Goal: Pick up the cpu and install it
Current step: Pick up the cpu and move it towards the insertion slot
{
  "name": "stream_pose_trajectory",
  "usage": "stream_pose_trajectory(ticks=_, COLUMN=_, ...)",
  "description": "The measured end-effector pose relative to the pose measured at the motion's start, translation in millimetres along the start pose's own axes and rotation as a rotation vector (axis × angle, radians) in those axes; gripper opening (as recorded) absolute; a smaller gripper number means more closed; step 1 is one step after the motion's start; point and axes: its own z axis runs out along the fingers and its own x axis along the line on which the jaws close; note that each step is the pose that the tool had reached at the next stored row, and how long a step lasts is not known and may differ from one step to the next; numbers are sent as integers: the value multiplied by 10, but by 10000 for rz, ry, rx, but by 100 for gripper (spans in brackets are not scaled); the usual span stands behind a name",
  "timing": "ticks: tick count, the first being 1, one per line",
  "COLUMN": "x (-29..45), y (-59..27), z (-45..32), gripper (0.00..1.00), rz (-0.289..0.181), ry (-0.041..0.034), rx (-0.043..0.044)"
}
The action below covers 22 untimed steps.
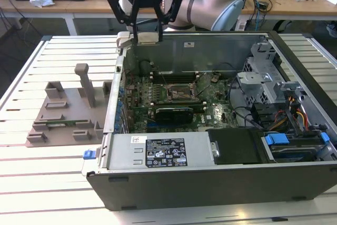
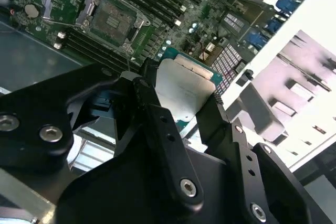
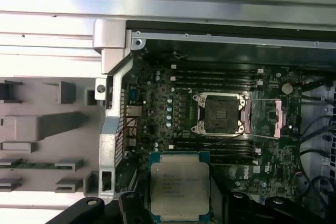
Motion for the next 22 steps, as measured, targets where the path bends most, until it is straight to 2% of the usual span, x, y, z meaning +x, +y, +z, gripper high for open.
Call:
stream_pose_trajectory(ticks=4, x=-85, y=22, z=143, gripper=54, rz=0, ry=12, rx=3)
stream_pose_trajectory(ticks=10, x=-154, y=138, z=241, gripper=54, rz=-1, ry=17, rx=5)
stream_pose_trajectory(ticks=19, x=-245, y=253, z=418, gripper=54, rz=2, ry=21, rx=12)
stream_pose_trajectory(ticks=22, x=-313, y=316, z=531, gripper=54, rz=-2, ry=24, rx=14)
